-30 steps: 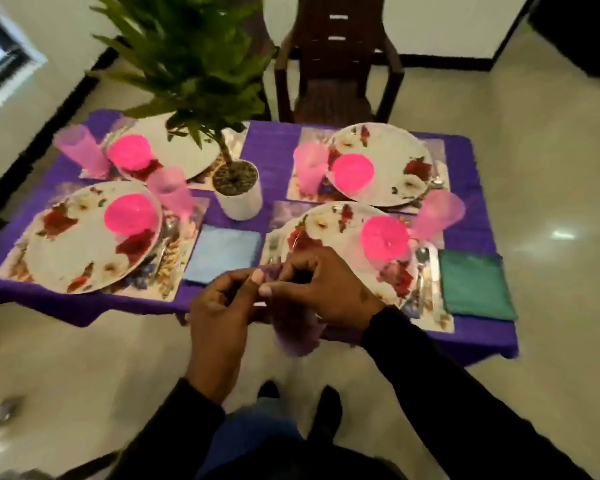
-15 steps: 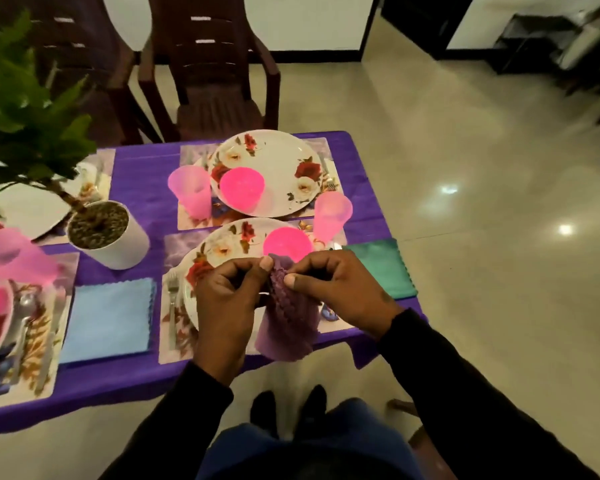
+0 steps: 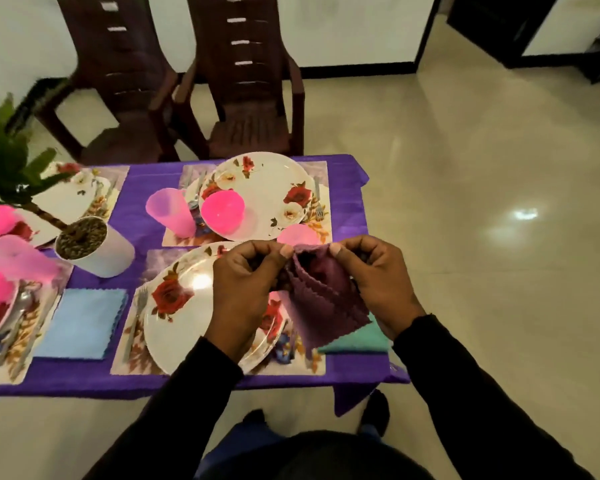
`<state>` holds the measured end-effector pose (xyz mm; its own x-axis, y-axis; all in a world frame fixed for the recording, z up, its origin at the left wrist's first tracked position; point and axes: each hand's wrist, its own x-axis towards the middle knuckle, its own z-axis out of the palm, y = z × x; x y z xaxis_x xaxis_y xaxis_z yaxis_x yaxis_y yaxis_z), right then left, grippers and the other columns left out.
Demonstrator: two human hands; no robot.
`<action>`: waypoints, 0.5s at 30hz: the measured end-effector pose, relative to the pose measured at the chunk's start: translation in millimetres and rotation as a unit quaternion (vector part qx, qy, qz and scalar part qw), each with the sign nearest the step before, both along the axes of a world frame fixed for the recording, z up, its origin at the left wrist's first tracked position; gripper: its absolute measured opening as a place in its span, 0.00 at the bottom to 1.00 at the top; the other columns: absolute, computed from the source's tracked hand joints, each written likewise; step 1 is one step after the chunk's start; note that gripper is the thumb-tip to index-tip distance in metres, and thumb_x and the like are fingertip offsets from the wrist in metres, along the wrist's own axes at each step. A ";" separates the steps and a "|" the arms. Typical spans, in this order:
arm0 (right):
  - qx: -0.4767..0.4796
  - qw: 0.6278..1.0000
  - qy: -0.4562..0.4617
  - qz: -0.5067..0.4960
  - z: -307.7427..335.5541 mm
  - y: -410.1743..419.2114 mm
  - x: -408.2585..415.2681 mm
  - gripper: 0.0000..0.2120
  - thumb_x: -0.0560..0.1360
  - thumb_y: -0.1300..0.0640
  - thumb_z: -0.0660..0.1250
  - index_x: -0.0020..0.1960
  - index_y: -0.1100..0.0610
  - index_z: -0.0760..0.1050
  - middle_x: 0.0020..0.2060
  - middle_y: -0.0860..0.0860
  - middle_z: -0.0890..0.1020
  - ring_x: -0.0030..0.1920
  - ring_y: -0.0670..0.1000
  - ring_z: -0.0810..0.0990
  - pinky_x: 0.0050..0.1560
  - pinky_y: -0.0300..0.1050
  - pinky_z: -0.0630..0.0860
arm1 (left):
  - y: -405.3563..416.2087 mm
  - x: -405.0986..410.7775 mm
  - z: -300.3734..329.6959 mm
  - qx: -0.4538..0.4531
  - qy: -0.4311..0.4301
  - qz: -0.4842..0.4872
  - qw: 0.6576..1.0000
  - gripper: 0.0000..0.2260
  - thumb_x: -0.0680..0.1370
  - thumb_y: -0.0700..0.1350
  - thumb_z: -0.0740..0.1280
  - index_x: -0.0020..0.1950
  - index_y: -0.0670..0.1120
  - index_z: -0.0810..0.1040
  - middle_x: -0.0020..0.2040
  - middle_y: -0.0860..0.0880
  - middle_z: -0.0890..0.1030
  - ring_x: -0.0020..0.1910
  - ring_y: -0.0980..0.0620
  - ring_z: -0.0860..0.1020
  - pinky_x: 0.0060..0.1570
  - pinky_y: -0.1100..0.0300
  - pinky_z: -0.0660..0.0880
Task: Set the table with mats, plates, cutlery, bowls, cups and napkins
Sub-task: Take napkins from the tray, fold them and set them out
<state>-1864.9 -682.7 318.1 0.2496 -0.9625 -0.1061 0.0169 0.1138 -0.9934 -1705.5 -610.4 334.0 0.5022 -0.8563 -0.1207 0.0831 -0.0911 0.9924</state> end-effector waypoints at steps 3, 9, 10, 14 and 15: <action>-0.029 0.999 0.011 0.028 3.3 -30.6 -24.9 0.05 0.75 0.62 0.73 0.42 0.62 0.81 0.34 0.52 0.83 0.34 0.45 0.78 0.39 0.39 0.76 | -12.6 -30.4 6.3 0.019 -0.035 0.015 0.999 0.04 0.78 0.37 0.71 0.50 0.45 0.84 0.40 0.47 0.86 0.37 0.50 0.83 0.38 0.56 0.81; -0.005 0.989 0.001 0.145 16.3 -69.4 -47.3 0.03 0.75 0.62 0.72 0.43 0.61 0.83 0.35 0.49 0.83 0.36 0.46 0.79 0.39 0.39 0.75 | -24.0 -54.6 3.2 0.059 -0.242 -0.024 0.968 0.08 0.81 0.40 0.68 0.50 0.51 0.85 0.41 0.54 0.85 0.37 0.50 0.83 0.38 0.52 0.82; -0.003 0.987 0.000 0.159 19.5 -73.0 -48.8 0.03 0.75 0.62 0.72 0.43 0.61 0.83 0.34 0.48 0.83 0.36 0.45 0.79 0.38 0.38 0.75 | -23.2 -55.6 1.8 0.066 -0.284 -0.029 0.956 0.07 0.81 0.40 0.68 0.49 0.50 0.85 0.42 0.55 0.85 0.38 0.54 0.82 0.39 0.54 0.81; -0.036 0.976 0.050 0.210 29.0 -82.1 -51.6 0.05 0.75 0.65 0.72 0.41 0.65 0.81 0.29 0.47 0.80 0.31 0.44 0.75 0.35 0.37 0.72 | -25.3 -54.9 -11.7 0.077 -0.290 0.007 0.954 0.06 0.82 0.42 0.66 0.48 0.49 0.82 0.43 0.54 0.82 0.43 0.56 0.80 0.44 0.52 0.80; -0.048 0.972 0.065 0.219 28.8 -83.1 -55.1 0.05 0.75 0.65 0.72 0.40 0.64 0.80 0.29 0.47 0.79 0.31 0.45 0.75 0.35 0.38 0.73 | -27.3 -59.4 -14.5 0.076 -0.265 0.018 0.961 0.07 0.82 0.42 0.65 0.48 0.49 0.81 0.43 0.54 0.82 0.44 0.55 0.80 0.45 0.53 0.79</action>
